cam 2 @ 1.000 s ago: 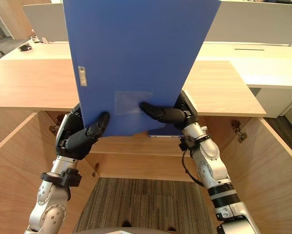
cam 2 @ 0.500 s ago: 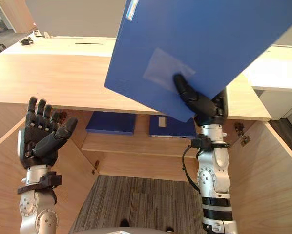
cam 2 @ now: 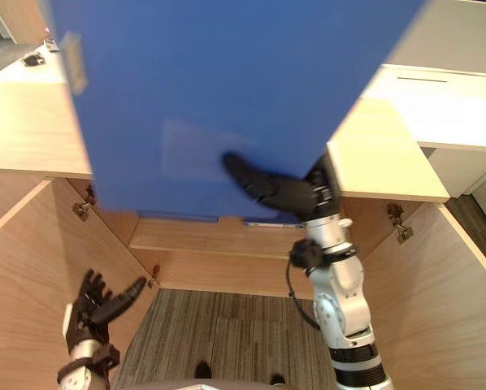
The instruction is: Walk over to the cabinet, pick up the folder, carry it to the office cabinet, place the folder inside the office cabinet, then close the office cabinet door
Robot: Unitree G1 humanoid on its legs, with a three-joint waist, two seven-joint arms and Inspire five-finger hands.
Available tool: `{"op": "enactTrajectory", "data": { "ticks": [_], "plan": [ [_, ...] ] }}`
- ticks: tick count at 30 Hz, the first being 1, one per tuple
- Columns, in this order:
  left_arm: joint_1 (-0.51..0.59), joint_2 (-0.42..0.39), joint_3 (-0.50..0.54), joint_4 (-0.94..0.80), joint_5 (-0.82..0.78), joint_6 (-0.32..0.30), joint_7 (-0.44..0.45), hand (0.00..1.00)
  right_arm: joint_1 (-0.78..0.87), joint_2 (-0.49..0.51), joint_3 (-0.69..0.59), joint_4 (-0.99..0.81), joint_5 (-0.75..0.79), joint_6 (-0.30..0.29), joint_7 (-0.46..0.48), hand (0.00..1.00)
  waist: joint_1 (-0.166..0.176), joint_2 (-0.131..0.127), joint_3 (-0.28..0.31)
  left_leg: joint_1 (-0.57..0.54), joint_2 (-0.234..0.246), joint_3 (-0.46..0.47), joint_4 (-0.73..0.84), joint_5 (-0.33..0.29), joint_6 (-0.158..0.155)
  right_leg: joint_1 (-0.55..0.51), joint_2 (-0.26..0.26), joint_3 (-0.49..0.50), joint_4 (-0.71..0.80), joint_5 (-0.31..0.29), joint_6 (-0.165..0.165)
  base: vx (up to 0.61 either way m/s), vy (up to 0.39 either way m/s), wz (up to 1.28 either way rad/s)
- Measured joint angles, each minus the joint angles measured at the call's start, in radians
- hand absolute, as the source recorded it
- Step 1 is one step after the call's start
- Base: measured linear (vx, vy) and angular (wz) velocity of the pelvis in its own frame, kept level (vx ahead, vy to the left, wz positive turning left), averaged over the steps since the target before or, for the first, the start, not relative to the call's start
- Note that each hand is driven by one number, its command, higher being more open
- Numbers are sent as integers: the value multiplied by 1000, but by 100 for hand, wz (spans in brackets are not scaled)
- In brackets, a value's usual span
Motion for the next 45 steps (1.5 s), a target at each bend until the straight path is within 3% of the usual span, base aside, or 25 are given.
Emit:
{"op": "enactTrajectory", "data": {
  "ticks": [3,6,8,12,19,25,29,34,35,39,45],
  "plan": [
    [-49,20,1,172,18,19,15,100,-52,-36,124,118,-96,11,6,0,7,-19,69,-41,4,2,26,1,0,-55,-3,6,53,-9,-11,-26,12,-1],
    [-134,43,-36,246,19,26,20,100,-160,-47,173,238,-206,39,-22,0,23,-17,201,-174,12,-1,192,-52,6,-164,-12,7,168,-40,-18,-134,3,9],
    [-167,44,-74,257,19,26,21,100,-212,-56,187,307,-266,51,-48,0,30,19,281,-290,27,-9,347,-109,11,-251,-19,6,269,-74,-14,-175,33,8],
    [-229,58,-124,260,16,18,28,100,-289,-58,183,366,-334,52,-108,0,25,63,376,-461,34,-30,502,-157,8,-425,-37,5,448,-136,-14,-154,34,12],
    [-372,69,-200,239,9,-11,31,100,-448,-19,44,547,-292,73,-194,0,49,103,416,-751,56,-60,727,-210,9,-711,-55,1,698,-218,-29,-133,-13,9],
    [-406,49,-188,128,-13,-22,36,100,-603,20,-162,547,37,76,-321,0,57,121,428,-947,80,-82,890,-246,15,-892,-56,-1,854,-270,-39,-37,-31,2],
    [-415,19,-188,84,-53,-25,44,100,-703,41,-293,567,268,29,-417,0,73,121,429,-986,87,-86,909,-248,11,-931,-55,-4,877,-277,-44,-12,-55,1],
    [-421,-11,-189,63,-66,-25,64,100,-768,67,-381,627,403,-23,-504,0,75,121,429,-991,93,-86,908,-255,1,-931,-54,-10,871,-278,-44,9,-36,-1],
    [-424,-11,-189,63,-66,-25,76,100,-791,78,-398,656,431,-31,-525,100,75,121,429,-992,95,-86,907,-255,1,-931,-52,-13,869,-278,-44,14,-38,-3],
    [-426,-14,-189,62,-84,-25,107,100,-863,107,-423,747,477,-34,-595,100,78,121,429,-992,103,-85,902,-252,4,-932,-47,-18,860,-277,-45,26,-47,-4],
    [-432,-22,-190,55,-85,-25,124,100,-952,121,-417,795,515,-32,-603,100,79,121,429,-992,108,-86,899,-252,4,-931,-46,-28,857,-277,-45,11,-44,-1]
  ]
}}
